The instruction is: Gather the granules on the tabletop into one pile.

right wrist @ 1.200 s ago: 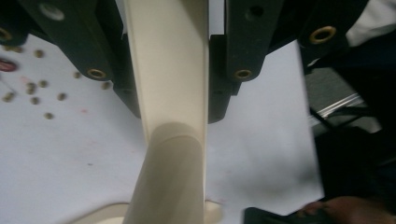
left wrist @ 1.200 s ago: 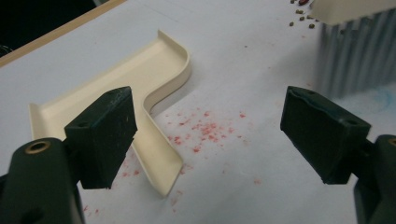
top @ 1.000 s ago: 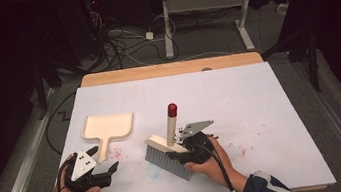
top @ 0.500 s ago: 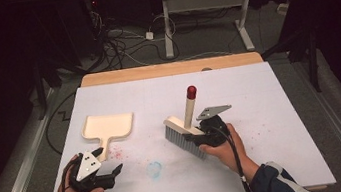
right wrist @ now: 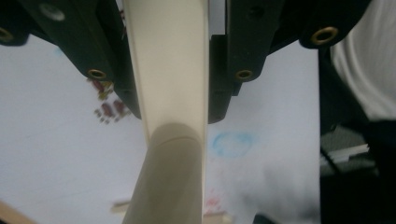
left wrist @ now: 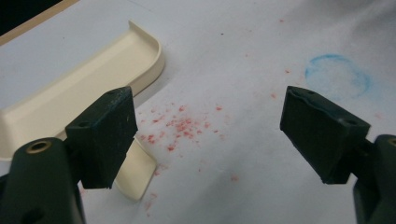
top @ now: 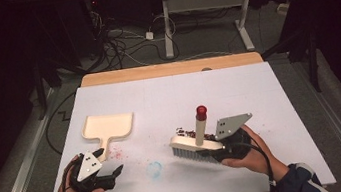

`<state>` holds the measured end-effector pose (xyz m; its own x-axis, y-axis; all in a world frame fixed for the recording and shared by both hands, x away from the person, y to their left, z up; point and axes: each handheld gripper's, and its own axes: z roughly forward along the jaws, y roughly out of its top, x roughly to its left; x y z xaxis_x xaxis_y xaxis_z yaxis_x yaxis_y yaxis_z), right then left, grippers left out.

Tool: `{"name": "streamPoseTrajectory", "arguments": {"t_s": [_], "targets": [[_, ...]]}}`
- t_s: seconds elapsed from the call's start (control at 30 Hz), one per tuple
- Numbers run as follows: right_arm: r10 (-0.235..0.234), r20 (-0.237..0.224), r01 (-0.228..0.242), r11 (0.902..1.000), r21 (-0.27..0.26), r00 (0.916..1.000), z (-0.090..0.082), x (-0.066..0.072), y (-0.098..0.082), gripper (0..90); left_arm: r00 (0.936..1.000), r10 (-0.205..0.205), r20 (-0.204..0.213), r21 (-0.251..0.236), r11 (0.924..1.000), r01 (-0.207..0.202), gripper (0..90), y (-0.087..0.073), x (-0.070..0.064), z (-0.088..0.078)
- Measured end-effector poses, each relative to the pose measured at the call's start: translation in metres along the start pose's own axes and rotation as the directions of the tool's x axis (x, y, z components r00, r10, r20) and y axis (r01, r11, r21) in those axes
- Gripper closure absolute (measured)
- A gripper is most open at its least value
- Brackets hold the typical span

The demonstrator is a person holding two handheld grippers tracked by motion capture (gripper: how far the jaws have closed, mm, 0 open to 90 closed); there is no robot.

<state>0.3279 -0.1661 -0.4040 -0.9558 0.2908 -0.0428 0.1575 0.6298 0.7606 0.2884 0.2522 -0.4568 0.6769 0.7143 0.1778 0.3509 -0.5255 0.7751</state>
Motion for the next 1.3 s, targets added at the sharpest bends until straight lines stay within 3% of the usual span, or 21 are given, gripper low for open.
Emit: {"name": "streamPoseTrajectory", "arguments": {"t_s": [0.03,0.07,0.1,0.13,0.17,0.23,0.37,0.47,0.53,0.63,0.77,0.83,0.93,1.07,1.17,1.2,1.23,1.3], "targets": [[0.0,0.0,0.0,1.0,0.0,1.0,0.0,0.0,0.0,67.4,1.0,0.002,0.002,0.002,1.0,-0.002,18.1,0.0,0.0,0.0],[-0.013,-0.022,0.014,0.9997,0.02,0.9997,0.0,0.0,-0.004,67.3,1.0,0.003,0.002,0.003,1.0,-0.003,18.1,0.0,0.0,0.0],[-0.037,-0.075,0.039,0.9989,0.026,0.9965,0.001,-0.002,-0.013,67.3,1.0,0.005,0.002,0.004,1.0,-0.005,18.1,0.001,-0.001,0.001],[-0.037,-0.075,0.039,0.9989,0.026,0.9965,0.001,-0.002,-0.013,67.3,1.0,0.006,0.005,0.004,1.0,-0.006,18.1,0.001,-0.001,0.001],[-0.078,-0.107,0.081,0.9961,0.033,0.9912,0.003,-0.006,-0.019,67.3,0.9999,0.009,0.007,0.006,0.9999,-0.01,18.1,0.001,-0.001,0.002],[-0.096,-0.115,0.101,0.9943,0.036,0.9887,0.004,-0.008,-0.02,67.3,0.9999,0.013,0.009,0.011,0.9999,-0.013,18.1,0.002,-0.002,0.003],[-0.132,-0.129,0.134,0.9909,0.007,0.9827,0.012,-0.028,-0.023,67.3,0.9998,0.017,0.015,0.016,0.9997,-0.017,18.2,0.002,-0.002,0.006],[-0.127,-0.125,0.128,0.9918,-0.001,0.984,0.015,-0.047,-0.024,67.1,0.9996,0.019,0.022,0.019,0.9996,-0.019,18.3,0.002,-0.003,0.007],[-0.097,-0.132,0.095,0.9952,-0.026,0.9864,0.019,-0.059,-0.025,67.1,0.9995,0.018,0.025,0.019,0.9996,-0.019,18.3,0.003,-0.003,0.008],[-0.087,-0.125,0.083,0.996,-0.034,0.9884,0.025,-0.067,-0.022,67.0,0.9993,0.021,0.031,0.021,0.9995,-0.022,18.3,0.003,-0.003,0.008],[-0.107,-0.08,0.105,0.9942,-0.025,0.9911,0.029,-0.066,-0.013,67.4,0.999,0.023,0.037,0.025,0.9994,-0.024,18.3,0.002,-0.004,0.009],[-0.099,-0.026,0.099,0.9951,-0.012,0.9948,0.029,-0.064,-0.011,67.4,0.9988,0.027,0.042,0.025,0.9993,-0.028,18.3,0.002,-0.005,0.009],[-0.089,-0.045,0.087,0.9955,-0.038,0.995,0.024,-0.063,-0.011,67.4,0.9987,0.027,0.043,0.023,0.9993,-0.028,18.3,0.002,-0.005,0.009],[-0.068,0.016,0.069,0.9959,-0.059,0.9976,0.009,-0.056,-0.006,67.4,0.9989,0.025,0.04,0.019,0.9995,-0.026,18.3,0.003,-0.005,0.007],[-0.017,0.092,0.024,0.9962,-0.083,0.9956,-0.009,-0.052,-0.006,67.4,0.9991,0.025,0.036,0.01,0.9996,-0.025,18.3,0.003,-0.005,0.005],[0.017,0.136,-0.004,0.9959,-0.09,0.9905,-0.015,-0.051,-0.007,67.3,0.9992,0.022,0.034,0.007,0.9997,-0.022,18.3,0.003,-0.004,0.004],[0.044,0.193,-0.026,0.9952,-0.095,0.9802,-0.021,-0.048,-0.008,67.3,0.9992,0.02,0.034,0.004,0.9998,-0.02,18.3,0.003,-0.004,0.004],[0.105,0.294,-0.082,0.9927,-0.089,0.9502,-0.029,-0.043,-0.01,67.4,0.9993,0.017,0.033,0.0,0.9999,-0.017,18.3,0.003,-0.004,0.003]]}}
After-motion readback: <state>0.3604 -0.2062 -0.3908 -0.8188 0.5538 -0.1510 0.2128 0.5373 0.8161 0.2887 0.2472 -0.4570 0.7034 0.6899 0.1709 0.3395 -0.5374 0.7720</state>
